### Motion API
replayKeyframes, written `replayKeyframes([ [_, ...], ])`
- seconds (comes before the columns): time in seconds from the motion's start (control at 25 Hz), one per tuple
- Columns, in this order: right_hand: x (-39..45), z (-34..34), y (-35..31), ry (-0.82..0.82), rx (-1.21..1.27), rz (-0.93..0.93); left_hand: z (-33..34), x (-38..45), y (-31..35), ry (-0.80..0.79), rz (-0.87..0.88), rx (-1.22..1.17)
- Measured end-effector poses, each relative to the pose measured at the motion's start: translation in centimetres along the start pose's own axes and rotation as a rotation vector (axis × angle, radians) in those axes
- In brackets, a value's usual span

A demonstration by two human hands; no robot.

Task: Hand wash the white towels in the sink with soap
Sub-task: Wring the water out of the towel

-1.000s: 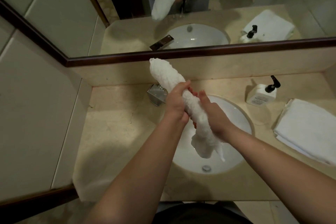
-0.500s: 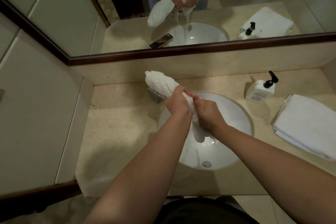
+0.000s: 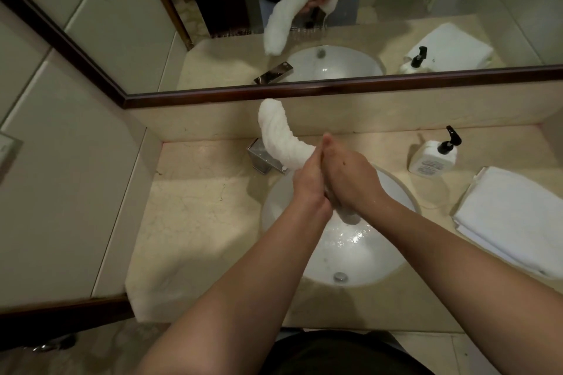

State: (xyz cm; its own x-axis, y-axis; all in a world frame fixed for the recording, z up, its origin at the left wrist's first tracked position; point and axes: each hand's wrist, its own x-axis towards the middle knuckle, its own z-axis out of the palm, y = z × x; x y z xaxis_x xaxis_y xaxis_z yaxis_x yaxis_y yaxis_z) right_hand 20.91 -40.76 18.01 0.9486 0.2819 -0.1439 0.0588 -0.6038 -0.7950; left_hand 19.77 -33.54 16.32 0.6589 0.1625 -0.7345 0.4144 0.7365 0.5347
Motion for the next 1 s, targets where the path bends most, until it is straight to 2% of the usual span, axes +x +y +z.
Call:
replayKeyframes([
  [0.08,0.0,-0.8,0.2,0.024,0.121,-0.04,-0.2,-0.6,0.8,-0.118,-0.039,-0.011],
  [0.12,0.4,-1.6,0.6,0.101,0.151,-0.064,-0.6,-0.7,1.3,-0.184,-0.053,-0.023],
  [0.2,1.6,-3.5,1.8,0.227,0.224,-0.003,-1.6,-1.0,2.0,-0.247,-0.028,-0.062],
  [0.24,2.3,-4.2,2.3,0.185,0.297,0.07,-1.9,-1.1,2.0,-0.27,-0.008,-0.095],
  [0.4,2.1,-3.8,1.3,-0.312,0.449,0.286,-2.3,-1.9,2.4,-0.367,-0.005,-0.201],
  [0.48,1.4,-3.3,0.3,-0.542,0.721,0.438,-2.0,-1.8,2.6,-0.404,0.006,-0.23],
  [0.6,1.1,-3.0,0.4,-0.706,0.962,0.514,-1.7,-1.3,2.8,-0.38,0.0,-0.136],
  [0.68,1.2,-3.0,1.2,-0.812,0.928,0.472,-2.0,-0.6,3.1,-0.319,0.045,0.042],
  [0.76,1.5,-2.9,2.1,-0.882,0.827,0.4,-2.5,0.2,3.2,-0.124,0.187,0.16],
  [0.88,1.1,-2.0,1.7,-0.77,0.678,0.299,-3.3,1.6,3.4,0.14,0.334,0.247],
  [1.0,-0.4,-0.3,0.8,-0.503,0.517,0.282,-4.1,2.6,3.7,0.19,0.227,0.308],
])
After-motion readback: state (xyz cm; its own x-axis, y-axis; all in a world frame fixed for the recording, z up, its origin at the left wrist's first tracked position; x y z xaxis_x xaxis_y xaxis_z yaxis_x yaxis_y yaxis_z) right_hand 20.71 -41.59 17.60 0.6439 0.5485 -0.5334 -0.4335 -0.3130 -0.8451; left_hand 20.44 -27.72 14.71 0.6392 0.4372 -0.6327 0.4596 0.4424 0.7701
